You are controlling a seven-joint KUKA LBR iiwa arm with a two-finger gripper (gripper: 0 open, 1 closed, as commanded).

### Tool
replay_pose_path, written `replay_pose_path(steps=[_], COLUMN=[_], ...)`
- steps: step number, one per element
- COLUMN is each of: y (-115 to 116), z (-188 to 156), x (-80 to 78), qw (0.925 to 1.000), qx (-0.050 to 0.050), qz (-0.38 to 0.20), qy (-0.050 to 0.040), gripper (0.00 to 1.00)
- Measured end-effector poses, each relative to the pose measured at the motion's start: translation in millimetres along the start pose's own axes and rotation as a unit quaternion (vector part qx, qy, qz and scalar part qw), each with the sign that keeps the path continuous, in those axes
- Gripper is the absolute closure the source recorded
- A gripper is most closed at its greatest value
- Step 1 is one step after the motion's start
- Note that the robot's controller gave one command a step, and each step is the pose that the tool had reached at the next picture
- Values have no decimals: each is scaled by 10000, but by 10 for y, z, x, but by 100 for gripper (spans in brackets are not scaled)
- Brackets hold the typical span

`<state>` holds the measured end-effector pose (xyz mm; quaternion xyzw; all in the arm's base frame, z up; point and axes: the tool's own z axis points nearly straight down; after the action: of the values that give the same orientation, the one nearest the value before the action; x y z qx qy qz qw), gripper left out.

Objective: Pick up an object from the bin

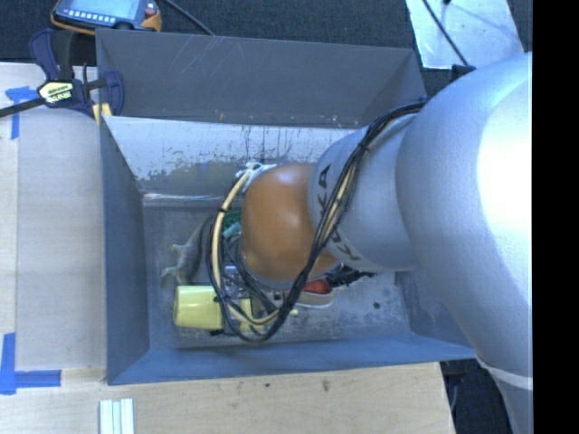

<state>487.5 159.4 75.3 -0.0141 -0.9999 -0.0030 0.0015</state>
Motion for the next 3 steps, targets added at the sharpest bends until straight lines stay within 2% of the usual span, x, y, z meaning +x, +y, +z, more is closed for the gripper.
replay_pose_path(steps=[3], y=[-7], z=[-74], x=[3], qw=[10000], qx=[13], qz=[-1], qy=[-25], gripper=[100])
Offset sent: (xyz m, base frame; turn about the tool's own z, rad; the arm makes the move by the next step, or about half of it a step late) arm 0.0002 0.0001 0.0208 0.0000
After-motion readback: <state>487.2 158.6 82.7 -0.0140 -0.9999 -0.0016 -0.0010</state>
